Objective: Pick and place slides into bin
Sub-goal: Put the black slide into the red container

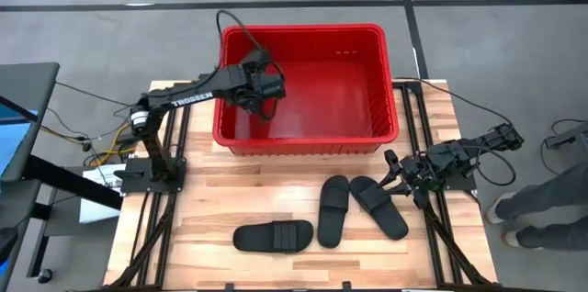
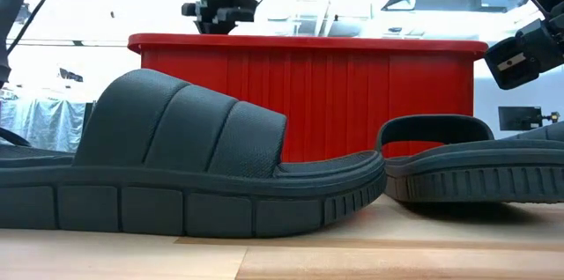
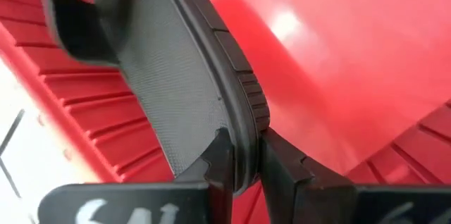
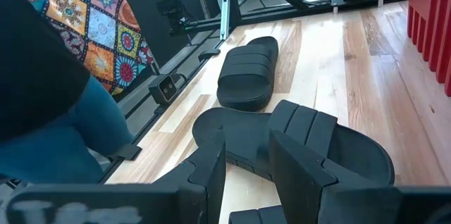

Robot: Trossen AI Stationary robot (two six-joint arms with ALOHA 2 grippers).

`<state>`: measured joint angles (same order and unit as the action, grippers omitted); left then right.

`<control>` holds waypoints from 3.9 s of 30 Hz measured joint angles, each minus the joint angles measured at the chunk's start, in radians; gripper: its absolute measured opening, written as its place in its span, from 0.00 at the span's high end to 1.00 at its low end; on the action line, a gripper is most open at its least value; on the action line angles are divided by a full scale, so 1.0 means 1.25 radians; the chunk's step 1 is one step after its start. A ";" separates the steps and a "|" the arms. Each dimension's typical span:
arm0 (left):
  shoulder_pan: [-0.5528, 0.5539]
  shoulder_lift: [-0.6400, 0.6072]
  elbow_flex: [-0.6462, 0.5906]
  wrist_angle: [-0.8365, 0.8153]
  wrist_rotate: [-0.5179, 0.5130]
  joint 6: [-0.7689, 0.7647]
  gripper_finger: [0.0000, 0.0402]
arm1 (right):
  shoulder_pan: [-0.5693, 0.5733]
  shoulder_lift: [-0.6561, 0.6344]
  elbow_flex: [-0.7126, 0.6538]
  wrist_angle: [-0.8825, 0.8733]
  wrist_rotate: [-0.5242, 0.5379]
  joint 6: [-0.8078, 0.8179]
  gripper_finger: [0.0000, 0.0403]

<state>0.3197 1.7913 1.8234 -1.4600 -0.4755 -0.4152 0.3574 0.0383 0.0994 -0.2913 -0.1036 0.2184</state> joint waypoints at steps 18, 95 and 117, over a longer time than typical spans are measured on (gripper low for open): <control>0.025 0.125 -0.009 -0.003 0.025 0.007 0.92 | 0.000 0.000 0.000 0.000 0.000 0.000 0.75; 0.118 0.166 -0.111 0.070 0.083 0.113 0.88 | 0.000 0.000 0.000 0.000 0.000 0.000 0.75; 0.116 0.166 -0.111 0.075 0.087 0.128 0.69 | 0.000 0.000 0.000 0.000 0.000 0.000 0.75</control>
<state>0.4644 1.9984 1.6848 -1.3663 -0.3672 -0.2550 0.3576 0.0383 0.0994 -0.2913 -0.1036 0.2185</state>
